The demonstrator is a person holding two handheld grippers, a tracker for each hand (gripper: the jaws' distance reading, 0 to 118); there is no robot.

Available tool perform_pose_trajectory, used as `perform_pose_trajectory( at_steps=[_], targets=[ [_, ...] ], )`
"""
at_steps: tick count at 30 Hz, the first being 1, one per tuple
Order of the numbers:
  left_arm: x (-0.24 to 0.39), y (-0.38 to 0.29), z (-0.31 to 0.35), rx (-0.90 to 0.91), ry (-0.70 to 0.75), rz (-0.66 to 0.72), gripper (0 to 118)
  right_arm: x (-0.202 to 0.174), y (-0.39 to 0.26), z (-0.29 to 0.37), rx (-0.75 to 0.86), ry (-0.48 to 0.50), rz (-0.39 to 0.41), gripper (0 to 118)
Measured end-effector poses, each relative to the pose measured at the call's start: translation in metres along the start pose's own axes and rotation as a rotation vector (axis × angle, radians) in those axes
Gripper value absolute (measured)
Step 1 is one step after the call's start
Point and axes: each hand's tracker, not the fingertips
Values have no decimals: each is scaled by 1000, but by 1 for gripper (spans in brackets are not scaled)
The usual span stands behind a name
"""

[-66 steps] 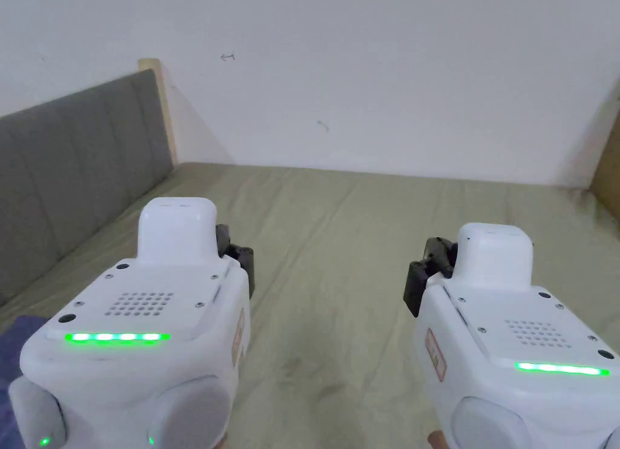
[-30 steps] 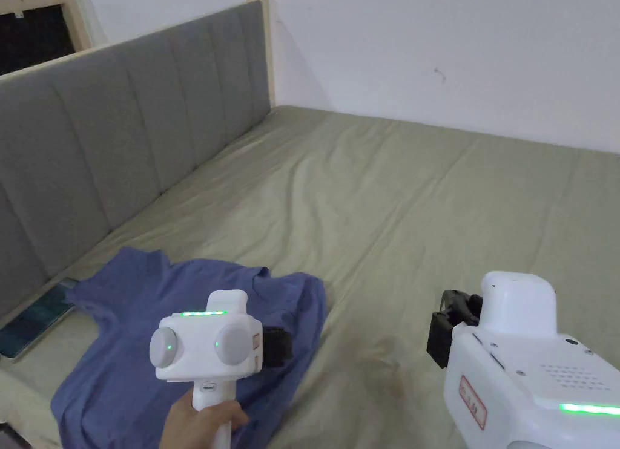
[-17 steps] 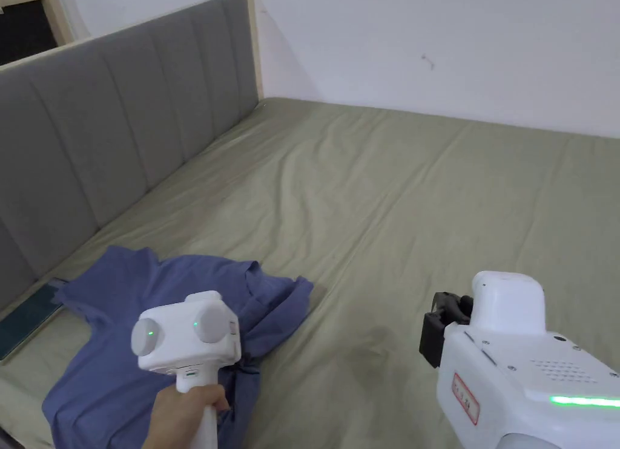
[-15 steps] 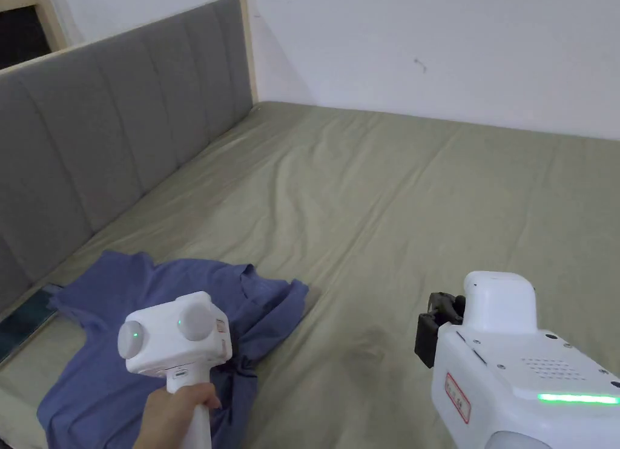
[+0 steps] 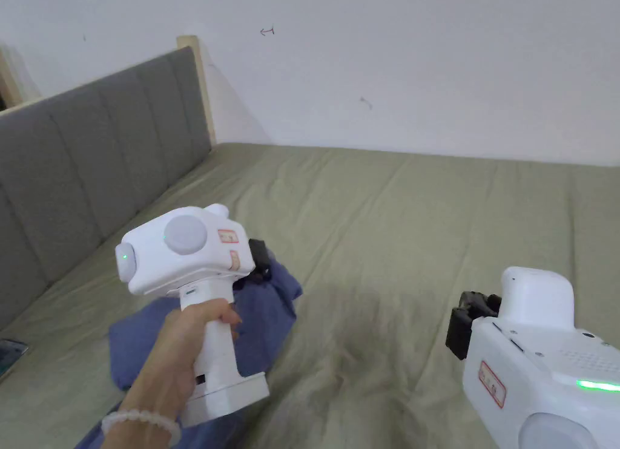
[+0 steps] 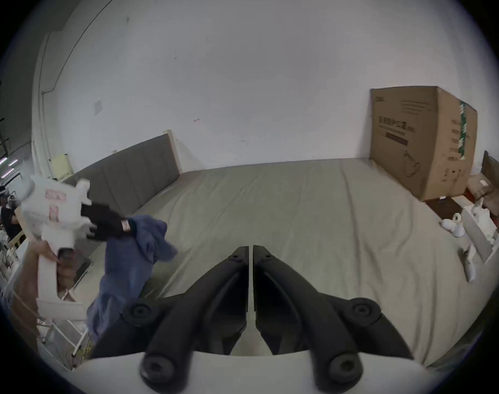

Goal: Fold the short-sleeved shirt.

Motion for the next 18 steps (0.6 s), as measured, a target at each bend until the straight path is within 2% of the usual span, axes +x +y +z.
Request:
perform_pose_trajectory(
  at_steps=[6, 10, 12, 14, 16, 18],
  targets=[
    [160, -7, -5, -33, -396, -103, 5, 66, 20, 37, 77, -177, -53, 4],
    [250, -50, -12, -119, -566, -214, 5, 112, 30, 68, 122, -314, -80, 4],
    [270, -81, -17, -177, -650, -188, 5, 132, 32, 82, 132, -379, -84, 4],
    [279, -119, -29, -195, -642, -216, 5, 147, 31, 93, 138, -418, -89, 4],
    [287, -167, -58, -286, -485, -323, 5, 160, 29, 99, 129, -447, -104, 4],
    [279, -218, -93, -421, -419, -378, 5, 168, 23, 102, 122, -467, -114, 4]
  ],
)
